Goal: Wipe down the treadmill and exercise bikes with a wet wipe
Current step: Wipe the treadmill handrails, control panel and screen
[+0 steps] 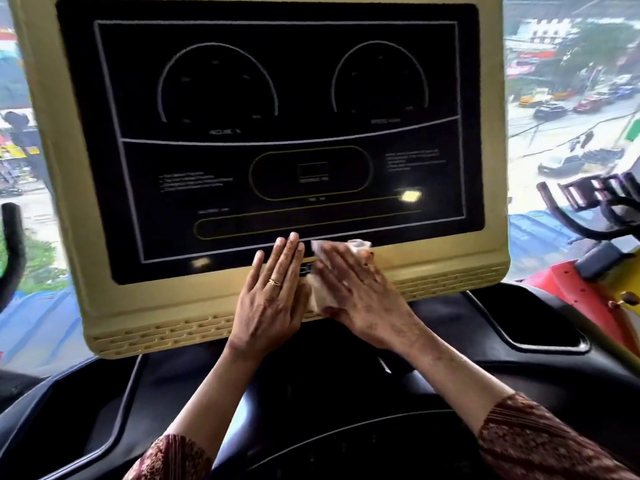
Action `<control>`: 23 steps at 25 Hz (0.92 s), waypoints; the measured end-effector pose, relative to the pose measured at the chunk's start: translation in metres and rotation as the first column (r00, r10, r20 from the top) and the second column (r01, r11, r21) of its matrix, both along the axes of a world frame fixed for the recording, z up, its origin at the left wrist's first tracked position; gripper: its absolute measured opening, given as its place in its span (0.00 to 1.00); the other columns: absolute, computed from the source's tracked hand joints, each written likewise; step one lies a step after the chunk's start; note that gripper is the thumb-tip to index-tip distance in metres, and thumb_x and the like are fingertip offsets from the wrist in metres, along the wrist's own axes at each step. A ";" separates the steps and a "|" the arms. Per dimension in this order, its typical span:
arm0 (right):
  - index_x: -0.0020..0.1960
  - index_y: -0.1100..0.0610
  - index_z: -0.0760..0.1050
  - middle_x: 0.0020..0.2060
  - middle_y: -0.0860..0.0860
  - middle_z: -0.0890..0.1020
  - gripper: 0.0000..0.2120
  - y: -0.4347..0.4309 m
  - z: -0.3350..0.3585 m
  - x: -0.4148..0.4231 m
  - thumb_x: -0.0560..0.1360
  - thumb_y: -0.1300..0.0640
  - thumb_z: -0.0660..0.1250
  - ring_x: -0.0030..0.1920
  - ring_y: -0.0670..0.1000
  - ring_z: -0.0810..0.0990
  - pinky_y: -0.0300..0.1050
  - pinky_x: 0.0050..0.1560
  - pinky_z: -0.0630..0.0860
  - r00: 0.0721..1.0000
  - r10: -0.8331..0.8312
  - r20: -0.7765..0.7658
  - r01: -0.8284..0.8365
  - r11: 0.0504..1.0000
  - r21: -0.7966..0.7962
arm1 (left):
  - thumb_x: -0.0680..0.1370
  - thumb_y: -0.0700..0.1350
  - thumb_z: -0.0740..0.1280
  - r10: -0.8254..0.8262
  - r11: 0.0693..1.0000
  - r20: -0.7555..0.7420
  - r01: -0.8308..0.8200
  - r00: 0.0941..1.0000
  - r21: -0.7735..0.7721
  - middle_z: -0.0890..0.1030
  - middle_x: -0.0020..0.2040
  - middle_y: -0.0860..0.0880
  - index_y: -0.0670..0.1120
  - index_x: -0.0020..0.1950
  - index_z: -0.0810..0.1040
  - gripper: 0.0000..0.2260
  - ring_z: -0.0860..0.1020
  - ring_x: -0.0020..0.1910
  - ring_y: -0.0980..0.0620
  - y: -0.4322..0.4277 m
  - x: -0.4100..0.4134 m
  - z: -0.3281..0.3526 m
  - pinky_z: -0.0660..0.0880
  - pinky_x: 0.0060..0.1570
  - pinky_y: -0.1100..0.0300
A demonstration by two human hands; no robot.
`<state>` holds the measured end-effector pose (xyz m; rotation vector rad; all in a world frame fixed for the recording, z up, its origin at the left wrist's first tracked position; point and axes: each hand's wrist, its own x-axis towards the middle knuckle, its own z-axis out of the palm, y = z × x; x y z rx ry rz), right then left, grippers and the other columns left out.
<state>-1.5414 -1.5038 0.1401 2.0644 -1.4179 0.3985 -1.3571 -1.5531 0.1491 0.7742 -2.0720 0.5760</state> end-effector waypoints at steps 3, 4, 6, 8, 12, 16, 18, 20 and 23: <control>0.76 0.56 0.54 0.75 0.52 0.57 0.32 0.013 -0.006 -0.049 0.78 0.42 0.55 0.76 0.51 0.54 0.53 0.75 0.48 0.997 -0.056 0.051 0.058 0.998 -0.036 | 0.79 0.47 0.59 -0.033 0.999 0.035 0.033 0.999 -0.010 0.65 0.72 0.40 0.36 0.71 0.67 0.23 0.62 0.73 0.46 0.004 -0.038 0.002 0.55 0.73 0.49; 0.76 0.58 0.55 0.75 0.53 0.59 0.31 0.021 -0.011 -0.071 0.79 0.43 0.55 0.76 0.53 0.55 0.54 0.74 0.51 0.991 -0.106 0.083 0.110 0.993 -0.039 | 0.79 0.47 0.59 -0.043 0.999 0.063 0.044 0.997 -0.008 0.65 0.73 0.40 0.36 0.71 0.66 0.24 0.62 0.73 0.46 0.007 -0.051 0.002 0.55 0.73 0.50; 0.76 0.61 0.54 0.75 0.57 0.59 0.31 0.037 -0.020 -0.114 0.80 0.43 0.53 0.75 0.56 0.55 0.57 0.74 0.54 0.965 -0.219 0.141 0.224 0.974 -0.022 | 0.78 0.48 0.59 -0.050 0.999 0.106 0.051 0.993 -0.005 0.64 0.73 0.41 0.36 0.71 0.66 0.25 0.61 0.73 0.47 0.011 -0.076 0.002 0.54 0.74 0.50; 0.76 0.62 0.50 0.75 0.59 0.57 0.34 0.050 -0.023 -0.144 0.78 0.43 0.52 0.75 0.57 0.52 0.54 0.74 0.50 0.920 -0.309 0.242 0.312 0.950 0.026 | 0.77 0.47 0.59 -0.044 0.999 0.123 0.044 0.992 0.001 0.64 0.73 0.40 0.36 0.71 0.66 0.25 0.61 0.73 0.47 0.012 -0.099 0.006 0.54 0.73 0.50; 0.75 0.57 0.35 0.75 0.52 0.39 0.34 0.050 -0.014 -0.179 0.78 0.39 0.42 0.76 0.50 0.38 0.55 0.75 0.43 0.636 -0.434 0.638 0.414 0.890 0.193 | 0.77 0.47 0.58 -0.019 0.999 0.067 0.016 0.998 0.043 0.63 0.73 0.37 0.34 0.72 0.64 0.26 0.59 0.73 0.44 0.017 -0.147 0.011 0.52 0.74 0.50; 0.77 0.61 0.48 0.76 0.58 0.49 0.30 0.042 -0.006 -0.138 0.79 0.49 0.48 0.77 0.57 0.45 0.56 0.75 0.49 0.814 -0.221 0.537 0.218 0.973 0.071 | 0.76 0.47 0.57 0.058 0.998 0.112 -0.061 0.992 0.027 0.60 0.75 0.41 0.38 0.74 0.60 0.28 0.58 0.74 0.46 0.020 -0.164 0.003 0.49 0.73 0.46; 0.77 0.56 0.51 0.77 0.53 0.53 0.27 0.044 -0.009 -0.145 0.80 0.52 0.51 0.77 0.51 0.48 0.52 0.76 0.50 0.936 -0.057 0.346 0.055 0.998 0.015 | 0.77 0.47 0.56 0.067 0.998 0.134 -0.068 0.989 0.000 0.61 0.75 0.42 0.38 0.74 0.62 0.27 0.59 0.74 0.47 0.019 -0.164 0.002 0.49 0.73 0.45; 0.77 0.55 0.50 0.77 0.50 0.52 0.28 0.037 -0.002 -0.172 0.80 0.51 0.51 0.77 0.49 0.48 0.55 0.75 0.51 0.863 -0.149 0.483 0.174 0.985 -0.007 | 0.78 0.47 0.56 0.085 0.996 0.131 -0.083 0.988 -0.015 0.62 0.74 0.42 0.38 0.74 0.63 0.26 0.59 0.74 0.47 0.019 -0.165 0.003 0.50 0.73 0.45; 0.77 0.58 0.48 0.77 0.52 0.48 0.28 0.025 0.019 -0.179 0.80 0.50 0.49 0.77 0.52 0.45 0.56 0.76 0.48 0.694 -0.237 0.680 0.297 0.954 0.030 | 0.78 0.47 0.56 0.101 0.995 0.124 -0.097 0.987 -0.034 0.63 0.74 0.41 0.38 0.73 0.63 0.25 0.60 0.74 0.46 0.020 -0.167 0.001 0.52 0.73 0.44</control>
